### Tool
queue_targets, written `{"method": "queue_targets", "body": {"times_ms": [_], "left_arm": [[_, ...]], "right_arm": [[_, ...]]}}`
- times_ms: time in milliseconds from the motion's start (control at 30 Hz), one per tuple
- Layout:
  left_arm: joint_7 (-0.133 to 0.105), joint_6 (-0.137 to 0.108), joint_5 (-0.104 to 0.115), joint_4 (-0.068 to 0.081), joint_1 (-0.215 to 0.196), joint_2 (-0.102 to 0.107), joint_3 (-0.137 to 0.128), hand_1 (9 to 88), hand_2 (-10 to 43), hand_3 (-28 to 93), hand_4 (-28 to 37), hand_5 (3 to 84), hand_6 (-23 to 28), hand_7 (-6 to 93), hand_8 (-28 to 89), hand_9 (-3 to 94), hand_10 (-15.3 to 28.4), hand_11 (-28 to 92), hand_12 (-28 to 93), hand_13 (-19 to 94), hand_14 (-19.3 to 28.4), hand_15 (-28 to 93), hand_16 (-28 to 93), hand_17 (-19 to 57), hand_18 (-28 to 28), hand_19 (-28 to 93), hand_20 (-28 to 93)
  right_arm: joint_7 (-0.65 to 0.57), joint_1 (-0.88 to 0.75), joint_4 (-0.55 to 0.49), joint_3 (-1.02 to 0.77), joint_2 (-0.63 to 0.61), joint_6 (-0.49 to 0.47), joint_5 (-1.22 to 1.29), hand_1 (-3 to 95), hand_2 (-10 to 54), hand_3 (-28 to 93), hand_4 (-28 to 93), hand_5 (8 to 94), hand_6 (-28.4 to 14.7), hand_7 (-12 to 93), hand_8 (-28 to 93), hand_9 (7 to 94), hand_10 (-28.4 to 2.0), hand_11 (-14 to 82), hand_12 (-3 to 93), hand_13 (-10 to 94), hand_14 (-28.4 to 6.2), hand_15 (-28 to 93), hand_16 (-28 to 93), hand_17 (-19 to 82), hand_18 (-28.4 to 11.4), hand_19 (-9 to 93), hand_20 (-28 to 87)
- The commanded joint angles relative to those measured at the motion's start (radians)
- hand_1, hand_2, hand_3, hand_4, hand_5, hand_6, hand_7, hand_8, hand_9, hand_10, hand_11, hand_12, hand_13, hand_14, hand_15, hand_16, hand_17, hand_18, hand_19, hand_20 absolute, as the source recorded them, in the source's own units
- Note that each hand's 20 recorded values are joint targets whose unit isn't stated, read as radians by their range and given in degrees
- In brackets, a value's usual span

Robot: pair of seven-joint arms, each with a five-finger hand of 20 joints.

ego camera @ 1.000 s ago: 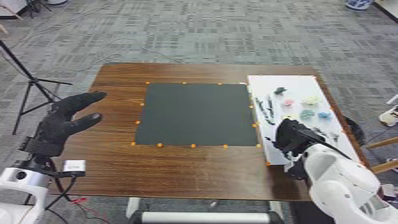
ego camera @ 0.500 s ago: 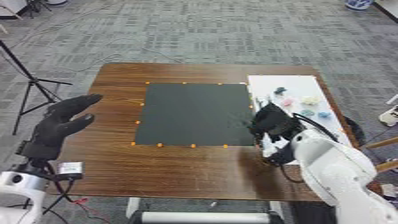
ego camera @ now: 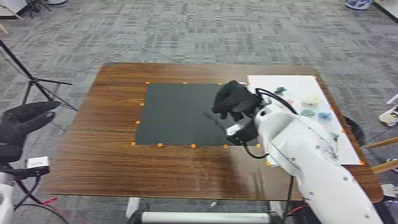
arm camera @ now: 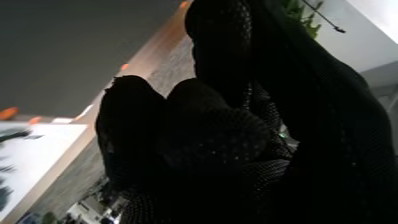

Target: Arrange flowers

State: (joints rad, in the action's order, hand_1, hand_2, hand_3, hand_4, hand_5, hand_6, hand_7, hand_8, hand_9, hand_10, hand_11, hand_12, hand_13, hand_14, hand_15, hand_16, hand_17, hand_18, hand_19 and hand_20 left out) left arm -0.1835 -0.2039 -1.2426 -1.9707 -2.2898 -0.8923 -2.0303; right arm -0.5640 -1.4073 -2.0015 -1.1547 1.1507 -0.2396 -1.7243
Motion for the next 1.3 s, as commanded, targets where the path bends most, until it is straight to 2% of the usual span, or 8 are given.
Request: {"method": "queue_targets", "body": {"times_ms": [33, 67, 167, 500, 633, 733, 1067, 1300], "left_arm": [[-0.061, -0.117, 0.163, 0.006, 0.061, 0.006, 0.063, 27.9, -9.5, 63, -28.2, 46.3, 2.0, 19.6, -9, 39.3, 10.9, 16, 12, 28, 12.2, 7, 3, 0.5, 8.6, 0, 15], [-0.068, -0.119, 0.173, 0.006, 0.071, 0.009, 0.083, 27.7, -9.5, 63, -28.2, 46.4, 1.9, 19.6, -9, 39.5, 10.9, 16, 12, 28, 12.2, 7, 3, 0.6, 8.5, 0, 15], [-0.07, -0.092, 0.15, 0.007, 0.09, 0.011, 0.112, 27.3, -9.5, 63, -28.2, 46.4, 1.8, 19.8, -9, 39.8, 11.0, 16, 12, 29, 12.0, 7, 3, 0.8, 8.2, 0, 14], [-0.071, -0.093, 0.146, -0.03, 0.044, -0.013, 0.083, 27.2, -9.5, 63, -28.3, 46.3, 1.7, 19.9, -9, 39.7, 10.9, 16, 12, 28, 11.9, 7, 2, 0.8, 8.2, 0, 14], [-0.07, -0.083, 0.121, -0.03, 0.06, -0.018, 0.103, 27.2, -9.5, 64, -28.3, 46.3, 1.6, 20.0, -9, 39.7, 11.0, 16, 12, 29, 12.4, 8, 3, 0.7, 8.4, 0, 15], [-0.069, -0.071, 0.106, -0.035, 0.065, -0.024, 0.117, 27.3, -9.5, 64, -28.3, 46.3, 1.7, 19.9, -9, 39.7, 11.0, 16, 12, 29, 12.4, 7, 3, 0.7, 8.4, 0, 15], [-0.08, -0.052, 0.085, -0.061, 0.068, -0.037, 0.138, 27.6, -9.5, 63, -28.2, 46.2, 1.7, 19.9, -9, 39.6, 11.0, 16, 12, 29, 12.5, 8, 3, 0.6, 8.5, 0, 15], [-0.075, -0.02, 0.06, -0.068, 0.093, -0.032, 0.156, 27.9, -9.5, 63, -28.2, 46.1, 1.7, 19.8, -9, 39.6, 11.0, 17, 12, 29, 12.6, 8, 3, 0.7, 8.6, 0, 15]], "right_arm": [[-0.02, 0.074, 0.042, 0.074, 0.084, 0.023, 0.03, 62.8, -9.5, 60, -6, 70.6, -4.3, 40, 21, 93.7, -10.8, 36.4, 27.5, 94, 0.2, 67, 20, 77, -6.2, 93, 40], [-0.02, 0.078, 0.049, 0.085, 0.087, 0.02, 0.024, 62.8, -9.5, 60, -6, 70.7, -4.3, 40, 21, 93.7, -10.8, 36.4, 27.3, 94, 0.2, 67, 20, 77, -6.2, 93, 40], [-0.015, 0.069, 0.049, 0.102, 0.087, 0.019, 0.015, 62.8, -9.5, 60, -6, 70.7, -4.3, 40, 21, 93.7, -10.9, 36.4, 27.0, 94, 0.2, 67, 20, 77, -6.4, 93, 41], [0.133, 0.005, 0.017, 0.114, 0.0, 0.038, -0.229, 60.7, -9.5, 60, -6, 67.9, -3.5, 44, 21, 92.9, -10.4, 33.0, 31.8, 94, -0.1, 65, 23, 75, -6.9, 93, 44], [0.201, -0.024, 0.01, 0.127, -0.053, 0.027, -0.44, 53.3, -9.5, 56, -8, 62.3, -3.5, 39, 21, 86.1, -10.5, 25.1, 39.1, 94, -1.2, 55, 34, 70, -8.8, 93, 49], [0.21, -0.04, 0.019, 0.127, -0.065, -0.011, -0.506, 40.1, -9.5, 64, -12, 58.9, -6.0, 34, -6, 76.2, -13.4, 30.3, 29.0, 91, -2.2, 54, 38, 67, -10.3, 93, 51], [0.256, 0.002, 0.074, 0.228, -0.086, -0.093, -0.793, 33.9, -9.5, 60, -12, 56.9, -8.9, 26, -4, 71.6, -15.7, 27.3, 27.7, 89, -3.0, 55, 37, 66, -10.3, 93, 51], [0.258, 0.021, 0.107, 0.298, -0.103, -0.051, -0.887, 33.6, -9.5, 59, -12, 58.7, -8.9, 26, -4, 73.8, -15.5, 28.2, 27.5, 90, -2.7, 56, 37, 67, -9.5, 93, 52]]}}
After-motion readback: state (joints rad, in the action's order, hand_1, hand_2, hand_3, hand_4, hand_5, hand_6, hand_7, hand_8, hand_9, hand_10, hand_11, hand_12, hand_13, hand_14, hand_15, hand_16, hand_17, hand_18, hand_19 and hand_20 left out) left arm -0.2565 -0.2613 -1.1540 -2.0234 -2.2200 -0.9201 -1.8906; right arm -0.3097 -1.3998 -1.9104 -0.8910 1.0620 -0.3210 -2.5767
